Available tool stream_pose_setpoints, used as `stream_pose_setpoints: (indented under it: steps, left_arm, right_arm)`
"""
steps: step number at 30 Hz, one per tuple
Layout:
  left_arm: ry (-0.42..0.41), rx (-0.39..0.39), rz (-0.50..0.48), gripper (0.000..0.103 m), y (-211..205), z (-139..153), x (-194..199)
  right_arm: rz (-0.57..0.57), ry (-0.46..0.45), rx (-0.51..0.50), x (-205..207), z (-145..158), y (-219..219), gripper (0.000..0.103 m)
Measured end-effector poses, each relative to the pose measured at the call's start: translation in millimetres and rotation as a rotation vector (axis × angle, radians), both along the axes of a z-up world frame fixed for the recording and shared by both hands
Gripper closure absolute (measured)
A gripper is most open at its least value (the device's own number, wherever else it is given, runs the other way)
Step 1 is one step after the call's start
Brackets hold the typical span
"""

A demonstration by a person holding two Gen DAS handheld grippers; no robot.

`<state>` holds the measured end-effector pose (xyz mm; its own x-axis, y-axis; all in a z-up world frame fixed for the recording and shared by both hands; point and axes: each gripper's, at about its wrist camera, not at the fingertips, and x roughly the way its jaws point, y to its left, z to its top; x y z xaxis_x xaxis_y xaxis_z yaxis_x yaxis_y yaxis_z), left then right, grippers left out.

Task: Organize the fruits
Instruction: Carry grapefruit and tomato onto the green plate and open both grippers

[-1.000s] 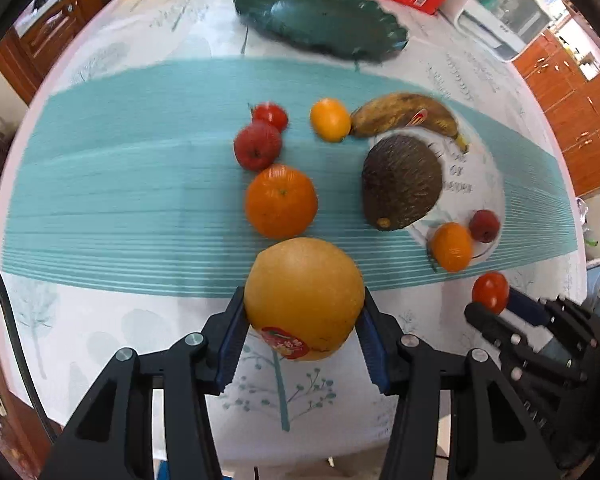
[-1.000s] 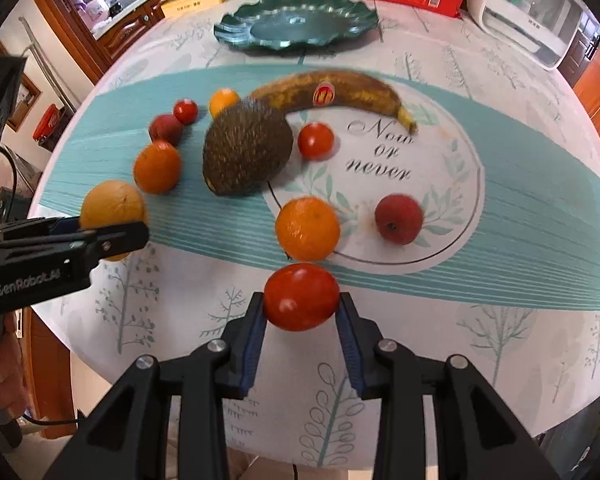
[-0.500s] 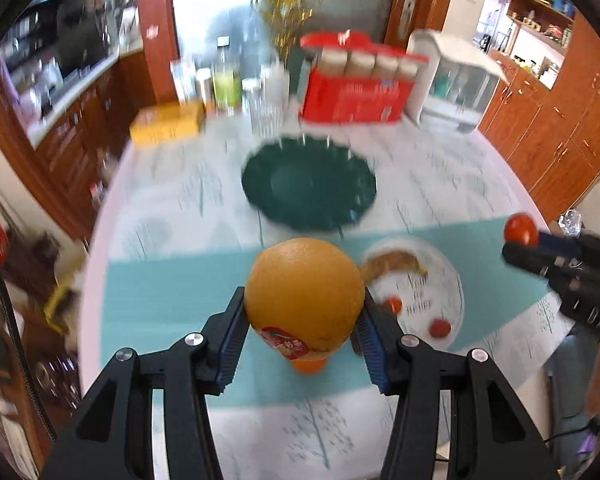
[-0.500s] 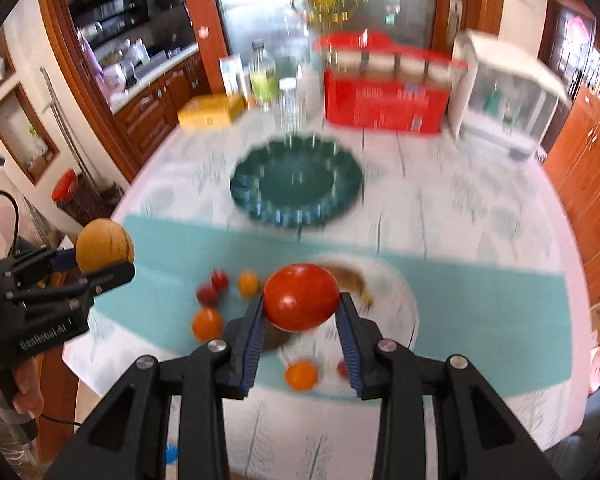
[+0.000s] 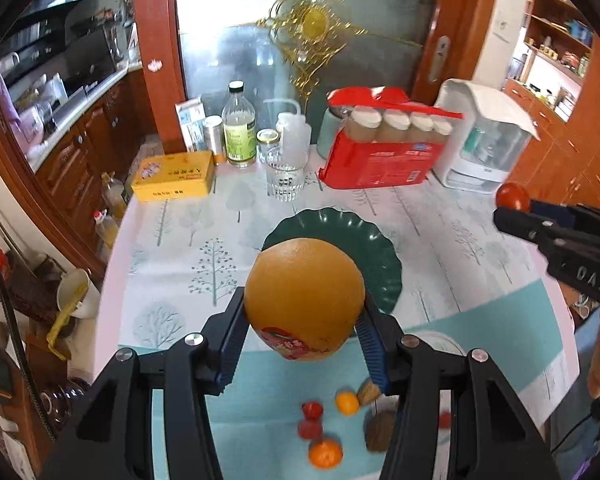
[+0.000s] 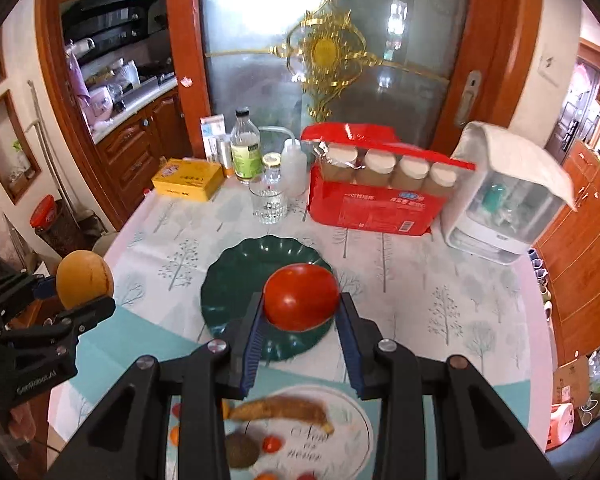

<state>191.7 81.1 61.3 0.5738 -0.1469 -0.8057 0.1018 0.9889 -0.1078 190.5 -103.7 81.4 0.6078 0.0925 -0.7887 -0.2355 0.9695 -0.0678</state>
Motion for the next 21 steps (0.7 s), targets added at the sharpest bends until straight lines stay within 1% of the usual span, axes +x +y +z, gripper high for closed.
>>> stream_pose_setpoints:
  steps: [1, 2, 4, 5, 6, 7, 9, 10, 13, 17, 19, 21]
  left_arm:
    - [0.016, -0.005, 0.013, 0.053, -1.8, -9.8, 10.3]
    - [0.034, -0.016, 0.024, 0.053, -4.0, -22.6, 19.8]
    - [0.082, -0.036, 0.048, 0.053, -8.3, -49.6, 39.5]
    - [0.103, -0.039, 0.060, 0.053, -10.2, -63.1, 47.9]
    - [0.117, -0.041, 0.067, 0.053, -12.1, -72.8, 53.2]
    - [0.143, -0.043, 0.078, 0.053, -15.6, -89.9, 63.1]
    - [0.181, -0.044, 0.094, 0.053, -20.9, -112.9, 74.1]
    - [0.205, -0.048, 0.103, 0.053, -24.1, -129.7, 80.9]
    - [0.255, -0.048, 0.115, 0.053, -33.3, -161.5, 91.6]
    - [0.325, -0.041, 0.125, 0.053, -47.2, -202.8, 105.2]
    - [0.350, -0.039, 0.130, 0.053, -52.5, -218.4, 108.6]
    - [0.365, -0.038, 0.133, 0.052, -55.0, -227.7, 110.4]
  right_arm:
    - [0.008, 0.013, -0.006, 9.6, -9.1, 1.7, 0.068]
    - [0.021, 0.035, -0.016, 23.2, -24.4, 5.0, 0.068]
    - [0.038, 0.069, -0.026, 37.8, -48.4, 8.3, 0.068]
    - [0.051, 0.101, -0.030, 49.8, -68.1, 10.2, 0.068]
    - [0.058, 0.122, -0.032, 55.9, -81.2, 11.3, 0.068]
    - [0.067, 0.153, -0.033, 64.7, -100.3, 11.6, 0.068]
    - [0.081, 0.206, -0.030, 75.7, -130.5, 12.0, 0.068]
    - [0.088, 0.241, -0.030, 81.9, -150.0, 11.3, 0.068]
    - [0.107, 0.305, -0.041, 91.8, -189.0, 10.4, 0.068]
    - [0.149, 0.360, -0.054, 97.9, -227.1, 9.2, 0.067]
    - [0.168, 0.364, -0.063, 99.4, -237.0, 9.2, 0.067]
    - [0.181, 0.364, -0.076, 100.9, -243.6, 10.4, 0.067]
